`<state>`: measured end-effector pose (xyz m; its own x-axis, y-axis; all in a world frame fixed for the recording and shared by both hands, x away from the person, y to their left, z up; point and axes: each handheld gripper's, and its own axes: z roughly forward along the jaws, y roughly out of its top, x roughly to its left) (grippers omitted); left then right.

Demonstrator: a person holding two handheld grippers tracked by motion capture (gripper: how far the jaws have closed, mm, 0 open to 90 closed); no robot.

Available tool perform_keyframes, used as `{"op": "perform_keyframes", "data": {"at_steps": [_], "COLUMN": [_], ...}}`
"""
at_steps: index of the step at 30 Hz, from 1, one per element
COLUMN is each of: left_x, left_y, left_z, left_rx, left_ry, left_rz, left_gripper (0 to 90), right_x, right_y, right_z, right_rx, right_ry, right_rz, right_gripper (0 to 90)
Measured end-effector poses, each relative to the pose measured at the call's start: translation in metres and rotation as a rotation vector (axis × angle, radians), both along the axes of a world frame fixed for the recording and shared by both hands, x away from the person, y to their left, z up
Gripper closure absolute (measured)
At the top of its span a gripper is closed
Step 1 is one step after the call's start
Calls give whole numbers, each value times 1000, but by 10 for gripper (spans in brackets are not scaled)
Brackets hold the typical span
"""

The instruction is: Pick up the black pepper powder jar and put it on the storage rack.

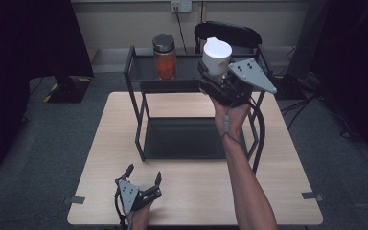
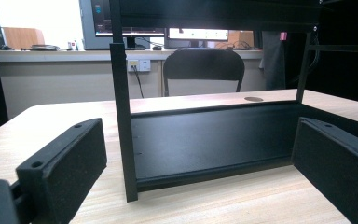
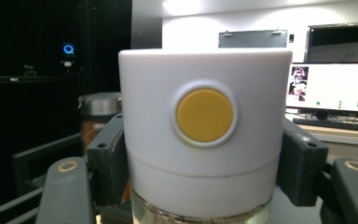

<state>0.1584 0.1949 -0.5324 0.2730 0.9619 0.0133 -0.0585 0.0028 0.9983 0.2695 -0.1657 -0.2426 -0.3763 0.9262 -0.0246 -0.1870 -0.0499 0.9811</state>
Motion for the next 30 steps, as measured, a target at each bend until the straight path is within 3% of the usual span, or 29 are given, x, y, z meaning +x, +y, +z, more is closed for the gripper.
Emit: {"op": "perform_keyframes", "data": {"at_steps": [7, 18, 30], "left_x": [0, 0, 0], "left_y": [0, -1, -2], "left_z": [0, 0, 1], "left_rx": [-1, 1, 3], "left_ry": [0, 2, 3], "left_rz": [-1, 6, 10], "left_gripper": [24, 27, 27], "right_x": [21, 56, 71], "right_y": [11, 21, 21], "right_z": [17, 23, 22], "right_rx": [-23, -51, -47], "right_ry": [8, 45, 89], "right_rz": [-23, -49, -49], "right_gripper": [305, 305, 305]}}
